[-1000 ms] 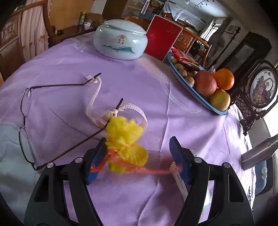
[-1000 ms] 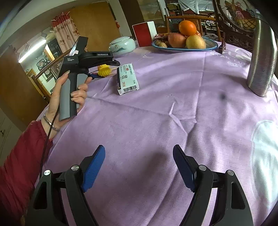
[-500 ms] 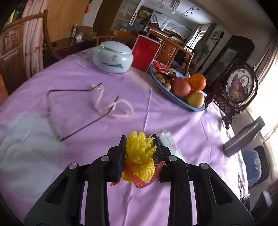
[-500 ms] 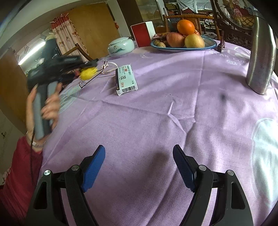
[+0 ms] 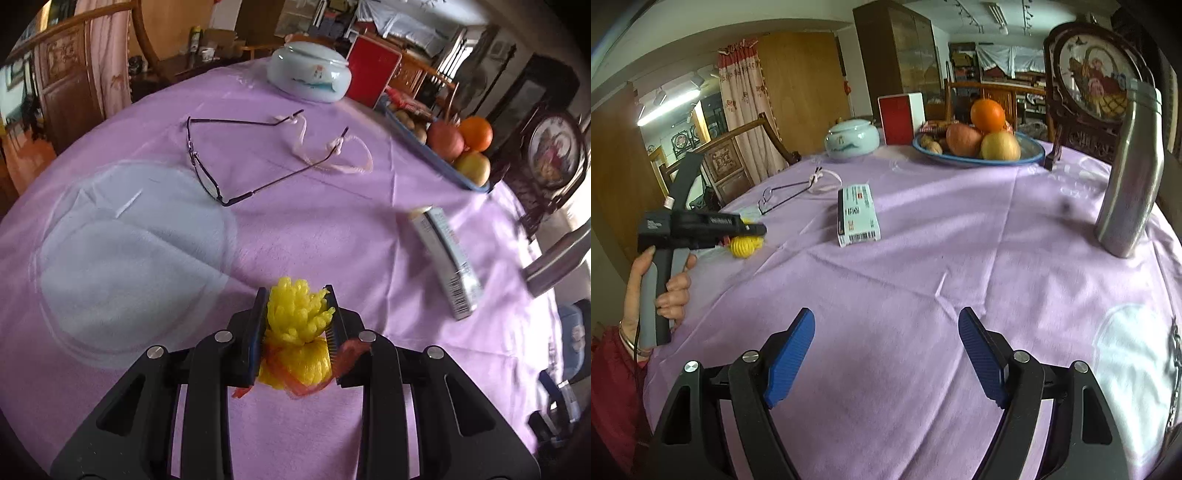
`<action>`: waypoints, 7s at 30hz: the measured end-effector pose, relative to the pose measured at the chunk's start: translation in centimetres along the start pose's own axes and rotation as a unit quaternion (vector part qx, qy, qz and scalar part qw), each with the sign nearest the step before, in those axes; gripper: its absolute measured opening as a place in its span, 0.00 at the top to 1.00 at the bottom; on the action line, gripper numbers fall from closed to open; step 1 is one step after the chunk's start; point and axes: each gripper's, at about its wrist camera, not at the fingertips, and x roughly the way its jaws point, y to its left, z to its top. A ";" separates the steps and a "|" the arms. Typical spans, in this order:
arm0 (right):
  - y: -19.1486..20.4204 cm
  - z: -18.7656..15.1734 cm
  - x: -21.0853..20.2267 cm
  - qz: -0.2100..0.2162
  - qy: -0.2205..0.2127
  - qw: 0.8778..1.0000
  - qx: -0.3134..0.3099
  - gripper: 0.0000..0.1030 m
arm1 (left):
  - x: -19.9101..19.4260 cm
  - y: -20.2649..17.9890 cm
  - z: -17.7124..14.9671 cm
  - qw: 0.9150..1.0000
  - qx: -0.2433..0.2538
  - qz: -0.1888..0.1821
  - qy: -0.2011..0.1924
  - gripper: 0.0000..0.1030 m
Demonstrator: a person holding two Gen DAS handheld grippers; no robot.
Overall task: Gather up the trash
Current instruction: 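Grasp the white medicine box with the right tool while the left tool holds the flower, then carry the flower and medicine box over to the red mesh wastebasket with both tools, then open the left tool to drop the flower while the right tool lowers and releases the box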
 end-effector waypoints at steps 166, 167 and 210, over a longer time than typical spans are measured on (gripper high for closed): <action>28.1 -0.9 -3.5 0.246 -0.013 0.958 -0.147 0.79 | -27.7 30.4 -32.6 0.927 -0.269 0.198 -0.170 0.72; 29.9 -1.3 -3.7 0.258 -0.008 0.953 -0.161 0.79 | -27.3 30.8 -32.9 0.926 -0.270 0.204 -0.166 0.72; 49.0 -13.3 3.1 0.322 0.150 0.886 -0.299 0.79 | -26.9 38.6 -37.8 0.872 -0.360 0.304 -0.135 0.21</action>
